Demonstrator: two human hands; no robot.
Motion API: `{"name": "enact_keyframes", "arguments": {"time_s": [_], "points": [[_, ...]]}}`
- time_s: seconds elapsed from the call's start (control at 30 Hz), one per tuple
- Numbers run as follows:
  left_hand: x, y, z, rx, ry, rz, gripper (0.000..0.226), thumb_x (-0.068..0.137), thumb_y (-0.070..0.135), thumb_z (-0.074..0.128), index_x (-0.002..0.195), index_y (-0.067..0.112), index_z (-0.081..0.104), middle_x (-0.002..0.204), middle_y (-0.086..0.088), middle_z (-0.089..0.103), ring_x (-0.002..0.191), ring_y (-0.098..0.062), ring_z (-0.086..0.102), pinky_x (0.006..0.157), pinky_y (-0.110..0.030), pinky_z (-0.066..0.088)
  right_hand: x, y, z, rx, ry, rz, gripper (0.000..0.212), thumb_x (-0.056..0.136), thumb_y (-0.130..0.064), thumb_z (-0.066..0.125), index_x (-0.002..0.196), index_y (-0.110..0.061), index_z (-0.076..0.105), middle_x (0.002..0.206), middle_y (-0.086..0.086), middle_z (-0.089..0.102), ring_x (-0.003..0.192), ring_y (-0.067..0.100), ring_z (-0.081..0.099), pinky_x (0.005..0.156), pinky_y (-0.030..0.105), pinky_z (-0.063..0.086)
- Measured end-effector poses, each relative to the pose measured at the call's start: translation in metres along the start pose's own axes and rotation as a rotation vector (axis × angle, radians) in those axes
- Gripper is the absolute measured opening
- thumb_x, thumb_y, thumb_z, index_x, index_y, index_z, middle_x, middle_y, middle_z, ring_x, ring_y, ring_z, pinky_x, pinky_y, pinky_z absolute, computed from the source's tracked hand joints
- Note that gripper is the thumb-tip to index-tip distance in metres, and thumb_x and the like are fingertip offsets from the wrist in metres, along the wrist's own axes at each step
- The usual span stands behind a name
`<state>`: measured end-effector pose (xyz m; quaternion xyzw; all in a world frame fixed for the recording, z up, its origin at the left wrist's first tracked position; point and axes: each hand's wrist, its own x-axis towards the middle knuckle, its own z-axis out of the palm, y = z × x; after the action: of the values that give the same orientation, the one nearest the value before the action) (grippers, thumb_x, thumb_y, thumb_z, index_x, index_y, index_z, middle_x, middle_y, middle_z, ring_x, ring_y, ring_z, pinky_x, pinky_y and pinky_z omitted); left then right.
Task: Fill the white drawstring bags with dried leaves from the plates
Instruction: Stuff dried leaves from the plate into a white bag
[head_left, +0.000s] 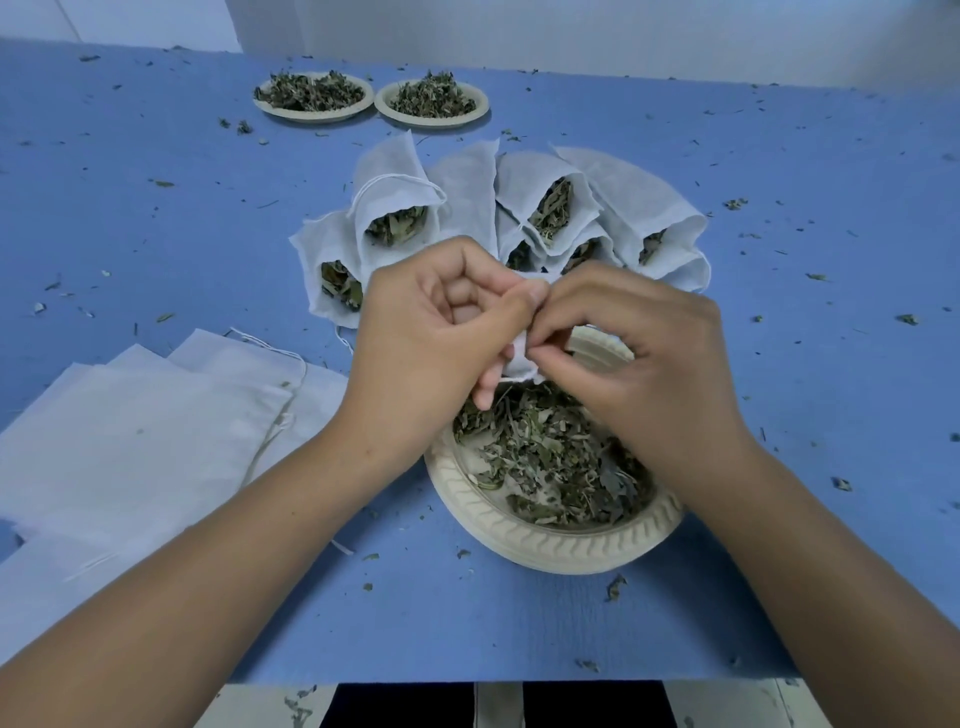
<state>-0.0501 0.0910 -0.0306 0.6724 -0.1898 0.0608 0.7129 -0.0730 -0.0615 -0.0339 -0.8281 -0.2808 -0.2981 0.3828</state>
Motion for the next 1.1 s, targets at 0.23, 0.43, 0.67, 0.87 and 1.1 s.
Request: {"name": "enact_keyframes", "arguments": {"time_s": [0.23, 0.43, 0.67, 0.87, 1.1], "points": [[0.005, 0.002, -0.006, -0.049, 0.067, -0.010, 0.020, 0.089, 0.009, 0.068, 0.071, 0.014, 0.060, 0.043, 0.007, 0.054, 0.030, -0.004, 0.041, 0.033, -0.015, 0.035, 0.000, 0.004, -0.015, -0.080, -0.083, -0.068, 0.011, 0.083, -0.015, 0.071, 0.091, -0.007, 0.071, 0.104, -0.001, 0.068, 0.099, 0.009, 0.063, 0.093, 0.039, 0.037], [0.007, 0.001, -0.010, -0.109, 0.084, -0.051, 0.021, 0.088, 0.011, 0.068, 0.070, 0.016, 0.060, 0.042, 0.010, 0.051, 0.030, -0.004, 0.041, 0.035, -0.014, 0.034, 0.002, 0.008, -0.013, -0.237, -0.098, -0.123, 0.010, 0.080, -0.006, 0.077, 0.078, -0.006, 0.067, 0.093, 0.000, 0.061, 0.088, 0.012, 0.055, 0.090, 0.024, 0.032], [0.001, 0.005, -0.006, 0.025, 0.037, 0.039, 0.016, 0.087, 0.006, 0.070, 0.074, 0.009, 0.062, 0.047, 0.004, 0.057, 0.032, -0.004, 0.045, 0.034, -0.016, 0.037, -0.001, 0.002, -0.006, -0.257, 0.101, -0.206, 0.011, 0.083, -0.003, 0.075, 0.074, -0.006, 0.070, 0.080, 0.001, 0.070, 0.077, 0.012, 0.062, 0.084, 0.032, 0.034], [0.000, 0.006, -0.004, -0.048, -0.004, 0.032, 0.017, 0.085, 0.007, 0.070, 0.071, 0.012, 0.061, 0.047, 0.007, 0.058, 0.030, -0.001, 0.043, 0.033, -0.013, 0.033, -0.001, 0.002, 0.005, -0.274, 0.025, -0.243, 0.018, 0.090, -0.008, 0.064, 0.074, -0.007, 0.074, 0.079, -0.001, 0.071, 0.072, 0.015, 0.065, 0.088, 0.036, 0.035], [0.005, 0.006, -0.009, -0.086, 0.086, 0.035, 0.019, 0.088, 0.009, 0.067, 0.071, 0.015, 0.060, 0.044, 0.010, 0.054, 0.031, 0.000, 0.042, 0.034, -0.012, 0.032, 0.003, 0.005, -0.008, -0.360, -0.066, -0.280, 0.015, 0.084, -0.021, 0.075, 0.082, -0.007, 0.072, 0.102, 0.009, 0.067, 0.096, 0.016, 0.058, 0.099, 0.027, 0.023]]}}
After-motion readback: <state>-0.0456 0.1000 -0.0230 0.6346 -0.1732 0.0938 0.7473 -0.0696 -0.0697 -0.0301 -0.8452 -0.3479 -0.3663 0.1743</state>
